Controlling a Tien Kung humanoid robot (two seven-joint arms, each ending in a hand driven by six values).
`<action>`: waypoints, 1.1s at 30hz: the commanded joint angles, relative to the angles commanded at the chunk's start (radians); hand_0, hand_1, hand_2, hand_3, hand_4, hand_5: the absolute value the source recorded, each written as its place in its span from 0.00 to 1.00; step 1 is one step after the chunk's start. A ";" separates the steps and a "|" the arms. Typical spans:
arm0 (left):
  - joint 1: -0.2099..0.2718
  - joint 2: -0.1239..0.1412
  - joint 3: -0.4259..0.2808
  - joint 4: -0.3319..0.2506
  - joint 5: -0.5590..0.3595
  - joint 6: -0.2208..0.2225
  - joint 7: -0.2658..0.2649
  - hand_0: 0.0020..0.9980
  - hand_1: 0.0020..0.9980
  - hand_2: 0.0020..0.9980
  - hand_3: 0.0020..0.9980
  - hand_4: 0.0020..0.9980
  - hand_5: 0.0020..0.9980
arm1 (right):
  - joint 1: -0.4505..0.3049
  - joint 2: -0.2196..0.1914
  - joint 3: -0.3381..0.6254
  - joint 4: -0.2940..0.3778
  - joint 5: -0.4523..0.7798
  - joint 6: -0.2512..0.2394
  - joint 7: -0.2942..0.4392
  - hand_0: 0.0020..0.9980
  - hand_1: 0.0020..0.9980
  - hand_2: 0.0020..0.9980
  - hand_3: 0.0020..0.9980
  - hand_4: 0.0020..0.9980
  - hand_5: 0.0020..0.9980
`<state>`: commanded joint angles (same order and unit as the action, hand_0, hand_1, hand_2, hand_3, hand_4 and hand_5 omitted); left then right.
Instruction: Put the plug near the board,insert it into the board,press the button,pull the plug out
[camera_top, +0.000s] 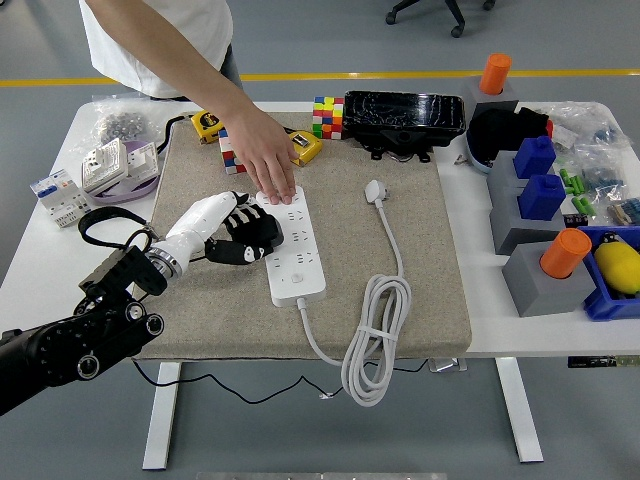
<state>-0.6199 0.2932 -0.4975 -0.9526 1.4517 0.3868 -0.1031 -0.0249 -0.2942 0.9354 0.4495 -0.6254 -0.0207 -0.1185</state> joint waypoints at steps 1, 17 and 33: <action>0.000 0.000 0.000 0.001 0.001 0.000 0.000 0.37 0.38 0.44 0.53 0.63 0.00 | 0.000 0.000 0.000 0.000 0.000 0.000 0.000 0.68 0.69 0.70 0.60 0.94 0.53; -0.015 -0.002 0.022 0.024 -0.002 -0.002 0.004 0.46 0.48 0.53 0.57 0.63 0.00 | 0.000 0.000 0.001 0.001 0.000 0.000 0.000 0.68 0.69 0.70 0.60 0.94 0.53; -0.009 0.001 0.008 0.023 -0.012 0.007 0.006 0.68 0.74 0.77 0.79 1.00 0.15 | 0.000 0.000 0.003 0.001 -0.002 0.000 -0.001 0.68 0.69 0.70 0.60 0.94 0.53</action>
<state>-0.6286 0.2944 -0.4892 -0.9292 1.4394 0.3939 -0.0966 -0.0245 -0.2941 0.9387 0.4501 -0.6270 -0.0203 -0.1190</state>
